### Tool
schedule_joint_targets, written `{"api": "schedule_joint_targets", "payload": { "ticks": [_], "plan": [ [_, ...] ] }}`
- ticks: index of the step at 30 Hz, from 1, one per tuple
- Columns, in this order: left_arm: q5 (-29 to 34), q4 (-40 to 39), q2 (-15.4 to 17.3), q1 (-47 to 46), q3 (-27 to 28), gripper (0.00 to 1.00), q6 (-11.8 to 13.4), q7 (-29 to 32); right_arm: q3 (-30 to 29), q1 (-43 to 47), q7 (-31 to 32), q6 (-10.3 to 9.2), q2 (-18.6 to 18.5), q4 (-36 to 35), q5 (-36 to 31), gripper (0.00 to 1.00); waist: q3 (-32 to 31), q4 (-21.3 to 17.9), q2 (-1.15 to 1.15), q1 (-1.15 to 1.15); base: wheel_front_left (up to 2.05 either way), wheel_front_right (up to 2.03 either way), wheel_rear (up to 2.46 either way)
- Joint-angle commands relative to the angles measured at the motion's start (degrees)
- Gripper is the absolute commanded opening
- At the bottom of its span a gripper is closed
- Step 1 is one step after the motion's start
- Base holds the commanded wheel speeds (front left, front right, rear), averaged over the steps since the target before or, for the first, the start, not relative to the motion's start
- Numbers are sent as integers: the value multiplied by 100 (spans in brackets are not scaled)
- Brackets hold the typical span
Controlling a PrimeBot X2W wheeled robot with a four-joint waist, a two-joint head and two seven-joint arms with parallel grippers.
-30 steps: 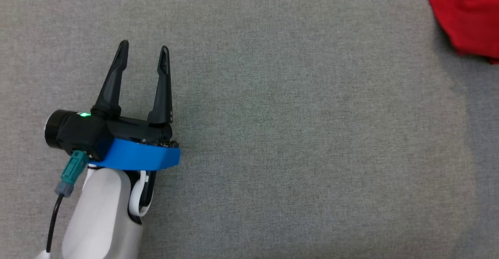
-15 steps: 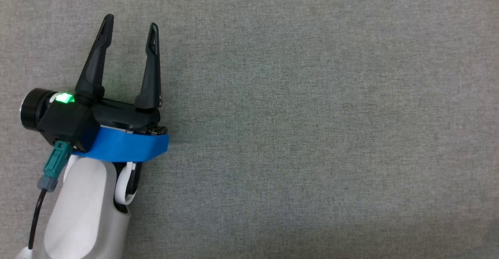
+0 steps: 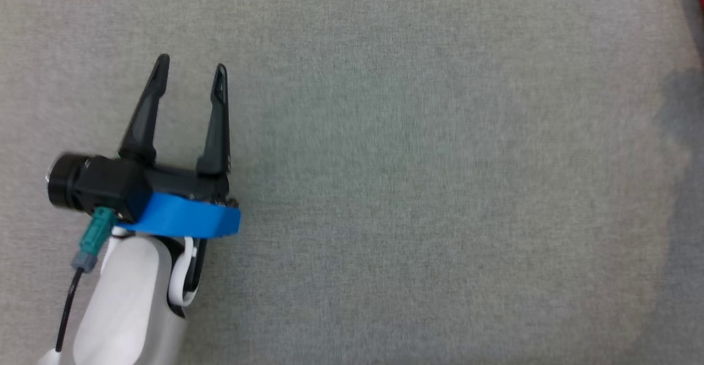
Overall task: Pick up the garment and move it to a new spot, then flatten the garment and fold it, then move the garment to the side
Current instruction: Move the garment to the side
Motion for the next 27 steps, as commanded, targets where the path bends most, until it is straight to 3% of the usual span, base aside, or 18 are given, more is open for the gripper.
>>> {"api": "schedule_joint_targets", "payload": {
  "ticks": [1,11,19,27],
  "plan": [
    [-24,33,-11,63,34,100,23,-26,-39,146,-108,-3,87,-23,54,100,-229,-140,0,0,0,0,0],
    [-278,639,-56,791,126,100,94,-88,88,1565,-1476,-2,1359,-883,972,100,-1577,-137,0,0,0,0,0],
    [-440,902,-48,1408,260,100,149,-123,530,2953,-1615,-2,2066,-1865,1456,100,-2257,-139,0,0,0,0,0],
    [-558,1092,-142,1793,357,100,215,-143,266,3887,-1834,-2,2676,-2192,1429,100,-2678,-31,0,0,0,0,0]
  ]
}}
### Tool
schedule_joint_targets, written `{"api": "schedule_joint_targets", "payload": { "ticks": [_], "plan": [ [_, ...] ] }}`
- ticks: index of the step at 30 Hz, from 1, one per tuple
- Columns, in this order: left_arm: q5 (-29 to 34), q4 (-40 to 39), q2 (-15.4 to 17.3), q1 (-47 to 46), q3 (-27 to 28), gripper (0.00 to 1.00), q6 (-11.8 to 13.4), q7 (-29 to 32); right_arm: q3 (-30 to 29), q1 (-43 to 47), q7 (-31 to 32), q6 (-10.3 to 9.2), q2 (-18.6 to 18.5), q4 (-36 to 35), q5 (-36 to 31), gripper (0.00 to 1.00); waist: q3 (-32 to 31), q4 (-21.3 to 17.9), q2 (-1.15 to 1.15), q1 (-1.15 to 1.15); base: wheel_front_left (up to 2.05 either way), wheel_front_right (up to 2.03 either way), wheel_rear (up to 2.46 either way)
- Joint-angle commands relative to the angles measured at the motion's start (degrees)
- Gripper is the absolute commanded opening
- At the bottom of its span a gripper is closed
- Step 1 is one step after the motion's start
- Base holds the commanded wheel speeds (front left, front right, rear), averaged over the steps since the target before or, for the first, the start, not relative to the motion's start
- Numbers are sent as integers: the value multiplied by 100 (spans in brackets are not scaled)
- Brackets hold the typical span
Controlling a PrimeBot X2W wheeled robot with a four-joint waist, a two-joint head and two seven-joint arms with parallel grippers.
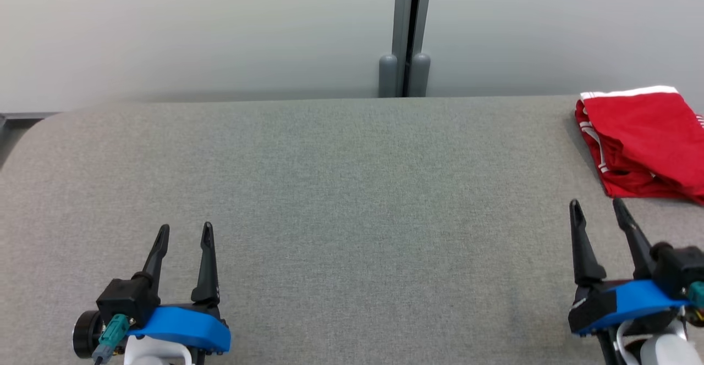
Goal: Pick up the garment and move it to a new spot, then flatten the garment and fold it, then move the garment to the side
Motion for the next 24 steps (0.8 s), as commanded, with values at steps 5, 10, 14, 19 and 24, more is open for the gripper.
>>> {"api": "schedule_joint_targets", "payload": {
  "ticks": [5,10,14,19,24],
  "plan": [
    [-23,96,2,201,69,100,-21,-28,6,410,-36,1,159,-20,-114,100,-207,67,2,1,0,0,0],
    [13,93,-30,376,101,100,-74,-30,-26,589,-8,1,223,-16,-102,100,-266,65,2,1,0,0,0],
    [24,104,-45,424,123,100,-93,-31,-26,655,4,1,239,15,-72,100,-280,31,2,1,0,0,0],
    [61,94,-54,449,154,100,-117,-31,-14,602,4,1,243,52,-17,100,-267,5,2,1,0,0,0],
    [27,113,-64,457,187,100,-158,-31,34,587,7,1,242,77,9,100,-259,-11,2,1,0,0,0]
  ]
}}
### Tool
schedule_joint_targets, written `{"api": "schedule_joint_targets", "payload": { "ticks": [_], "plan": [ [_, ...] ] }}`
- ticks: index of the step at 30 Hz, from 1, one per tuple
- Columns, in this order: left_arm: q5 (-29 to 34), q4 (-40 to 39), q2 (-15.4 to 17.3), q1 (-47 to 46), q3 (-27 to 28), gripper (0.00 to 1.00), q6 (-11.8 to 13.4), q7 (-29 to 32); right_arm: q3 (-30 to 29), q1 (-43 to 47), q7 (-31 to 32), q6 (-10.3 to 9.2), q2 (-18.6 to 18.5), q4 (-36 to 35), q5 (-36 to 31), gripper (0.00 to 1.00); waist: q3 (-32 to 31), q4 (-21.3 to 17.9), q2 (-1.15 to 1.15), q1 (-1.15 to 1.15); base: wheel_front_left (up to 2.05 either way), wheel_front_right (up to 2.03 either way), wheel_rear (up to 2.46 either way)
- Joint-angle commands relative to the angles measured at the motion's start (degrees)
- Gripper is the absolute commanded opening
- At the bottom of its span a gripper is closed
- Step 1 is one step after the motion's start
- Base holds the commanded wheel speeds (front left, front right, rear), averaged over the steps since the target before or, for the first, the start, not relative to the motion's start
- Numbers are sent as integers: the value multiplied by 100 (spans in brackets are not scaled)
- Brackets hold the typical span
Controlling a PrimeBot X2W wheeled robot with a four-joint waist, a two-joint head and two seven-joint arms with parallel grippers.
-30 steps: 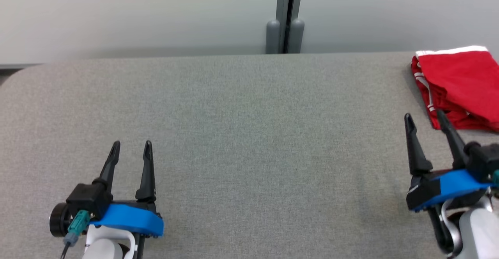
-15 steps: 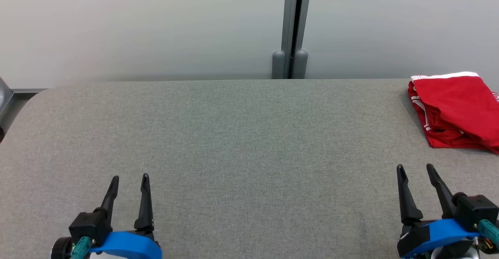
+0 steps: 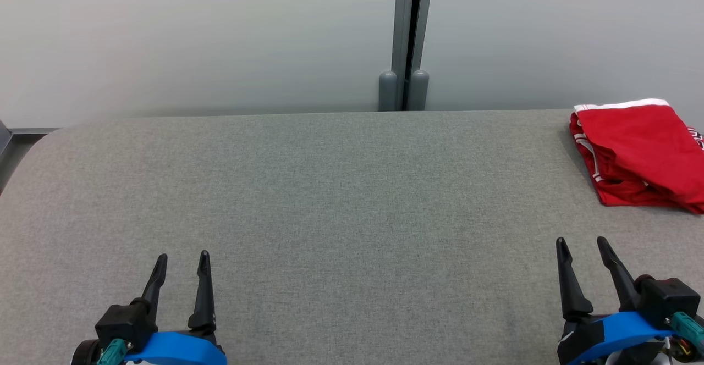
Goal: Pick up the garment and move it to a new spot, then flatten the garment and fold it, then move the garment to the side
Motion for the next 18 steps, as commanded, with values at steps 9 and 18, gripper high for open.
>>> {"api": "schedule_joint_targets", "payload": {
  "ticks": [9,18],
  "plan": [
    [-36,20,25,-2,66,100,-78,-24,37,16,-28,1,10,10,45,100,81,-58,0,0,0,0,0],
    [-10,29,23,-78,96,100,-93,-24,102,-41,-73,1,10,74,101,100,152,-76,0,0,0,0,0]
  ]
}}
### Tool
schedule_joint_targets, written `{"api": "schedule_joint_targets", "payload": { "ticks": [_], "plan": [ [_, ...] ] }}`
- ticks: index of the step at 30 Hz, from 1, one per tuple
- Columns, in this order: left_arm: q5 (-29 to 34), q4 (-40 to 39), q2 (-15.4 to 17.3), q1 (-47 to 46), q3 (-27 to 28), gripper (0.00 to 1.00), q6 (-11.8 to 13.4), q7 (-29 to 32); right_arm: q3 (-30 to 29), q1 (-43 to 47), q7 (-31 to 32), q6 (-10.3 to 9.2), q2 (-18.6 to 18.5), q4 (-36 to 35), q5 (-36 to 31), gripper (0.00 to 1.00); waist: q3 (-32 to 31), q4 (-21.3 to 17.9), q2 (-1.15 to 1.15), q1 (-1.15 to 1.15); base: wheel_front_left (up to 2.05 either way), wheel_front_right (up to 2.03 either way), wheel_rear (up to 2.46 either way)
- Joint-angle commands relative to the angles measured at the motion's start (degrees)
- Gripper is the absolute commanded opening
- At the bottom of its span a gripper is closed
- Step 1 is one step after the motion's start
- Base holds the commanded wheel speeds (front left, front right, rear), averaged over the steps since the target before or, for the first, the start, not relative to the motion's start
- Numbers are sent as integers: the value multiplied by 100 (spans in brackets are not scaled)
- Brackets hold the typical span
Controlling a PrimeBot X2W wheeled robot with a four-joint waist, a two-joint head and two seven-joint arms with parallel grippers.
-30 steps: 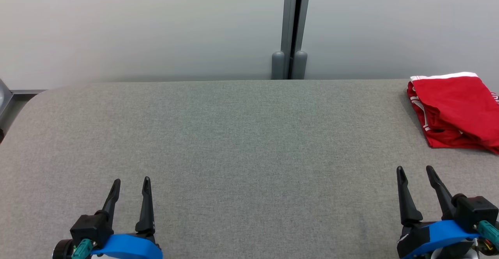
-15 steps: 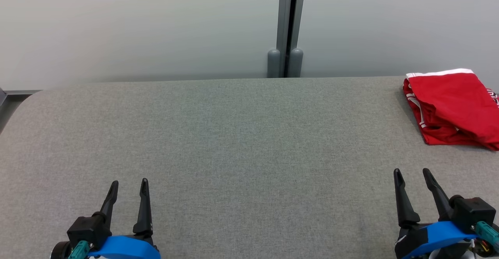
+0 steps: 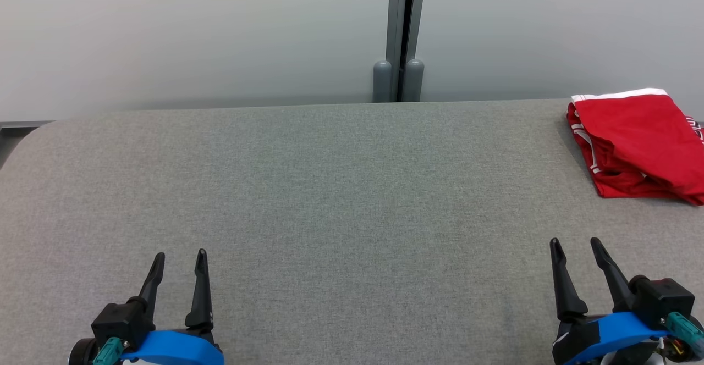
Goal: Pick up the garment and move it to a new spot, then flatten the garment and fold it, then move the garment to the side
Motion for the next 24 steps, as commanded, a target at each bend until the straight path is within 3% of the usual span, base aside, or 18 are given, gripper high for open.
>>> {"api": "schedule_joint_targets", "payload": {
  "ticks": [1,2,9,24],
  "plan": [
    [6,7,2,-63,37,100,-12,-24,-5,-29,-36,1,8,23,9,100,10,-2,0,0,0,0,0],
    [0,13,-5,0,-2,0,-1,1,1,0,-14,0,1,20,4,0,12,-3,0,0,0,0,0],
    [-116,250,-93,142,-9,0,-5,78,-4,59,38,0,34,303,142,0,11,-5,0,0,0,0,0],
    [-1588,77,-183,21,245,0,-58,492,-34,-45,335,0,26,265,1785,0,-15,-12,0,0,0,0,0]
  ]
}}
